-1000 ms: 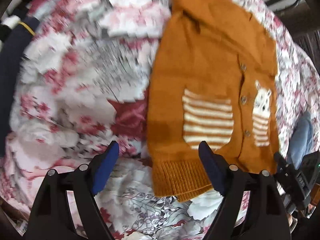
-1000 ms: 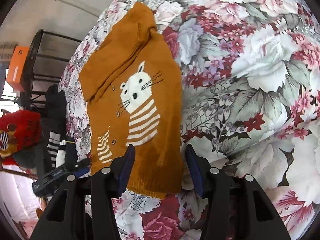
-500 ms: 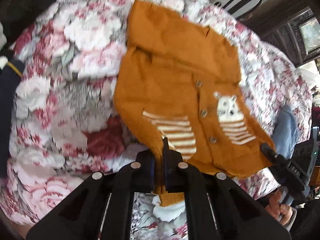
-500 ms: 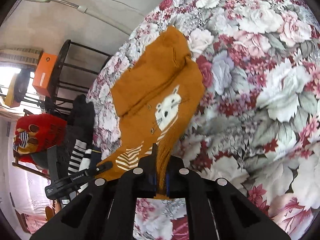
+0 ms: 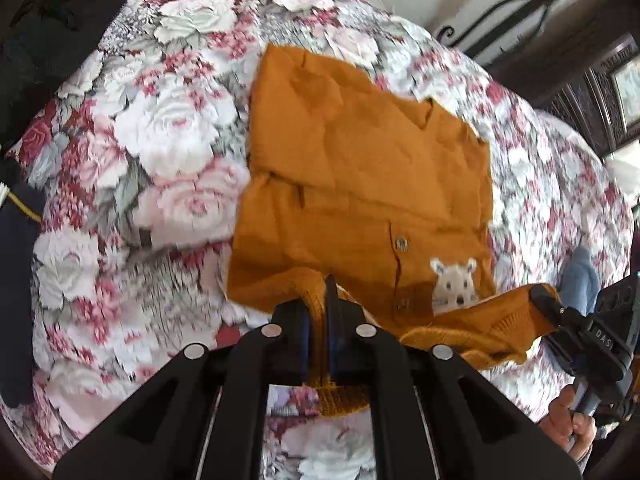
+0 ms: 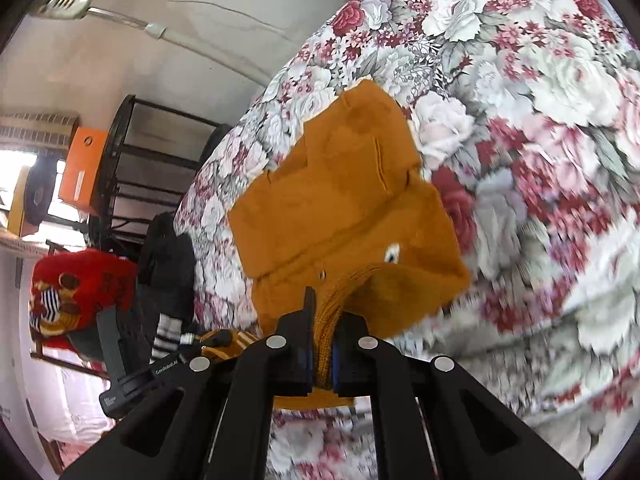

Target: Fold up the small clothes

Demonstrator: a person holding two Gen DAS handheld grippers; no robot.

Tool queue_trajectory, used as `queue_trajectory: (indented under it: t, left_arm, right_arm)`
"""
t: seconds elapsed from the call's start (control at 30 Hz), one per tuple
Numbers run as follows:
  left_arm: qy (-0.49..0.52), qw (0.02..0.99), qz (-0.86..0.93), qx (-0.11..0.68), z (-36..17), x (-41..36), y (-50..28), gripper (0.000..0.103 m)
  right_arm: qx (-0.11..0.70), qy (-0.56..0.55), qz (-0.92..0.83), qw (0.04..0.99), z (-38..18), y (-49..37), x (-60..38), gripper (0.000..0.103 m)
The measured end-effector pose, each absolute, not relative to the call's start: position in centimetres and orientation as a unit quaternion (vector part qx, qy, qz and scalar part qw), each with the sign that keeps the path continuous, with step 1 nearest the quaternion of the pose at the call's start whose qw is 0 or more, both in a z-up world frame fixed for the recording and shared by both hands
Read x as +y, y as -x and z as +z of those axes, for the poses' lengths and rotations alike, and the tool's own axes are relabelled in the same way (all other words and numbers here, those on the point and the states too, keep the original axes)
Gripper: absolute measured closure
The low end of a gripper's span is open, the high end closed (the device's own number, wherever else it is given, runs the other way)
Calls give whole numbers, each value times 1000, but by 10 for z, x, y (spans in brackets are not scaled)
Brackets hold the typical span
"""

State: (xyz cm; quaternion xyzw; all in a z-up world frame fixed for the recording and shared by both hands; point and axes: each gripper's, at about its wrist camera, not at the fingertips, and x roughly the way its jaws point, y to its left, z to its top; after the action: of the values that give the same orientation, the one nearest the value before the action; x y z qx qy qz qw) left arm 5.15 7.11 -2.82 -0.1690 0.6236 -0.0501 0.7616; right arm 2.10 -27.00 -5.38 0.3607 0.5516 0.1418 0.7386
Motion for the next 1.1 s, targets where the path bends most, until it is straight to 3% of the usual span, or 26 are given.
queue_trajectory:
  t: [1.07,1.1]
  left_arm:
    - [231,764,-26,602,-69,91,-187,96]
    - [230,765,-23,601,-71,91,-187,94]
  right_arm:
    - [517,-412,116,742,-111,-164,-267,96]
    - [515,-414,118,741,-114,-164,-267,92]
